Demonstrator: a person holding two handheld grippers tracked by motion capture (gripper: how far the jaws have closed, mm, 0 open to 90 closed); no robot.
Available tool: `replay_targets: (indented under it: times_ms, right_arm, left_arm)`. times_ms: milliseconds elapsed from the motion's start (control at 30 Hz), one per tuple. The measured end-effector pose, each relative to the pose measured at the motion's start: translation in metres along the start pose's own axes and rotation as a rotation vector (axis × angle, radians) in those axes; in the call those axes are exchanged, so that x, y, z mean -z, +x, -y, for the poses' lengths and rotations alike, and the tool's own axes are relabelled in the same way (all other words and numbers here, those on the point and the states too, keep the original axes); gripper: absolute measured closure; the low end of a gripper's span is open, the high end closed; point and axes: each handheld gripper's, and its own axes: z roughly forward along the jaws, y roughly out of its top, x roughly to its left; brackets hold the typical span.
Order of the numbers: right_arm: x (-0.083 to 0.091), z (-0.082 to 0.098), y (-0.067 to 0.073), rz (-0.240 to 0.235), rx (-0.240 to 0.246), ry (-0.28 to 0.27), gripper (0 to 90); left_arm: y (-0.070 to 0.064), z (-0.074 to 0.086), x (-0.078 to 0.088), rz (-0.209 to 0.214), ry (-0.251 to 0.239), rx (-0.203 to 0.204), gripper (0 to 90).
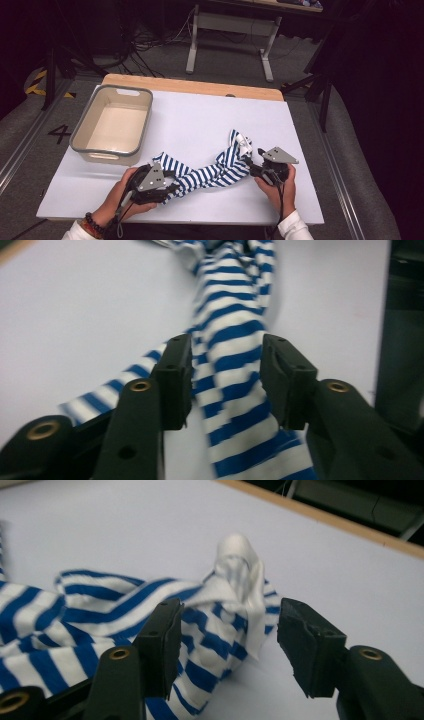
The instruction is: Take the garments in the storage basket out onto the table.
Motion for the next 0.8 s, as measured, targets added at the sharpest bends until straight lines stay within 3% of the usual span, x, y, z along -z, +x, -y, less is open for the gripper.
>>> replay_targets:
  times_ms: [100, 200, 267, 300, 333, 367, 400, 500, 667, 733, 800]
  right_arm:
    - [0.007, -0.007, 0.010, -0.026, 0.029, -0.050, 47.9]
    - [0.006, -0.013, 0.027, -0.097, 0.064, -0.061, 49.1]
    - [-0.005, -0.014, 0.042, -0.152, 0.087, -0.028, 47.9]
    - [-0.005, -0.014, 0.042, -0.152, 0.087, -0.028, 47.9]
    - [-0.015, -0.014, 0.049, -0.169, 0.100, 0.004, 45.8]
    - [-0.015, -0.014, 0.049, -0.169, 0.100, 0.004, 45.8]
    - [-0.021, -0.013, 0.051, -0.168, 0.102, 0.022, 46.0]
    - [-0.035, -0.008, 0.051, -0.182, 0.076, 0.068, 48.0]
    - [-0.045, -0.004, 0.051, -0.191, 0.069, 0.109, 70.6]
    - [-0.047, -0.003, 0.050, -0.189, 0.064, 0.115, 81.5]
    - [-0.047, -0.003, 0.049, -0.183, 0.072, 0.109, 86.7]
  left_arm:
    - [0.003, 0.007, 0.005, 0.002, 0.009, 0.023, 51.2]
    - [0.004, 0.015, 0.002, 0.011, 0.054, 0.023, 46.9]
    - [0.004, 0.020, -0.002, 0.035, 0.076, 0.030, 44.1]
    - [0.004, 0.022, -0.004, 0.046, 0.084, 0.024, 44.1]
    - [0.003, 0.023, -0.005, 0.061, 0.100, -0.002, 40.2]
    - [0.002, 0.024, -0.006, 0.060, 0.113, -0.032, 40.2]
    - [0.001, 0.025, -0.008, 0.066, 0.117, -0.041, 39.9]
    - [0.002, 0.029, -0.013, 0.118, 0.121, -0.021, 39.5]
    - [0.001, 0.030, -0.025, 0.150, 0.146, -0.008, 44.4]
    - [0.001, 0.031, -0.030, 0.187, 0.154, -0.006, 52.7]
    - [0.002, 0.031, -0.035, 0.216, 0.160, 0.021, 62.2]
